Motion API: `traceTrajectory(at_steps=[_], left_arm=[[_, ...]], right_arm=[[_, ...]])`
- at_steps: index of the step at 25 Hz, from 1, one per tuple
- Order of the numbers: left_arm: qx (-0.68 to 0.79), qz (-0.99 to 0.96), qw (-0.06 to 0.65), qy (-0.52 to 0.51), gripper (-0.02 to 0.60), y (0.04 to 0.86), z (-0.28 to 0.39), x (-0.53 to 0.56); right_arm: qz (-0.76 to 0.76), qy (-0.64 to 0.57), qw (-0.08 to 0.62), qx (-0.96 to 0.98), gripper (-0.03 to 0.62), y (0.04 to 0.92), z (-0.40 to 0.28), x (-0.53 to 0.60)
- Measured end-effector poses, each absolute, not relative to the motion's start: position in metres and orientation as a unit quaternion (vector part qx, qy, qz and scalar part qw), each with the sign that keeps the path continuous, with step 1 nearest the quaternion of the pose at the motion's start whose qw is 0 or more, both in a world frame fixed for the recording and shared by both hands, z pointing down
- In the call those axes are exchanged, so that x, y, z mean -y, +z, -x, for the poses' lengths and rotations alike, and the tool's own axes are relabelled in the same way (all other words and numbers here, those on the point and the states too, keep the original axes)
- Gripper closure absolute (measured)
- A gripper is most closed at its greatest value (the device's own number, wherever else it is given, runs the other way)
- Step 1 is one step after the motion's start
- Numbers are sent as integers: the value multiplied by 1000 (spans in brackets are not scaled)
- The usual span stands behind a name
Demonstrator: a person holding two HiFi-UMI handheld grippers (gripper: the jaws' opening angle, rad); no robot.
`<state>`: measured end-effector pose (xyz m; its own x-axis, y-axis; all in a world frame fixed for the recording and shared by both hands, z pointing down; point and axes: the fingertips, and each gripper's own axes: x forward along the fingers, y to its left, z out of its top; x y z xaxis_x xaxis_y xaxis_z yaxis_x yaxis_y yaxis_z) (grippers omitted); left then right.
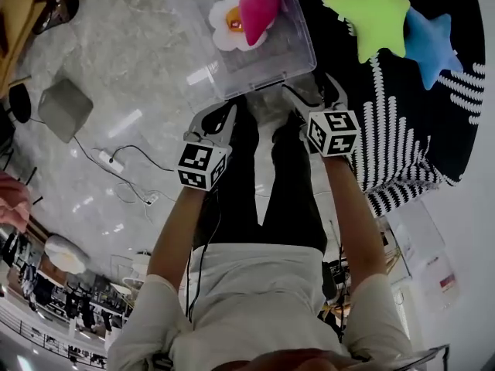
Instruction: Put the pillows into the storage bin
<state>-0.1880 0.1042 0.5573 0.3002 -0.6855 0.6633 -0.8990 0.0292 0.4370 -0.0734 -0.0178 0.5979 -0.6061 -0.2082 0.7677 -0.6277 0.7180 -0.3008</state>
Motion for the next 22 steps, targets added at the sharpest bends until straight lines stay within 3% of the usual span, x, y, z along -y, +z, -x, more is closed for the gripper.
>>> traceTrajectory(at_steps=[10,22], left_arm=[[550,-714,407,144,565,551,163,-46],[559,-703,421,130,565,565,67,22]], right_arm=[[-323,285,339,837,143,586,7,77],[-350,289,358,816,141,621,-104,150]])
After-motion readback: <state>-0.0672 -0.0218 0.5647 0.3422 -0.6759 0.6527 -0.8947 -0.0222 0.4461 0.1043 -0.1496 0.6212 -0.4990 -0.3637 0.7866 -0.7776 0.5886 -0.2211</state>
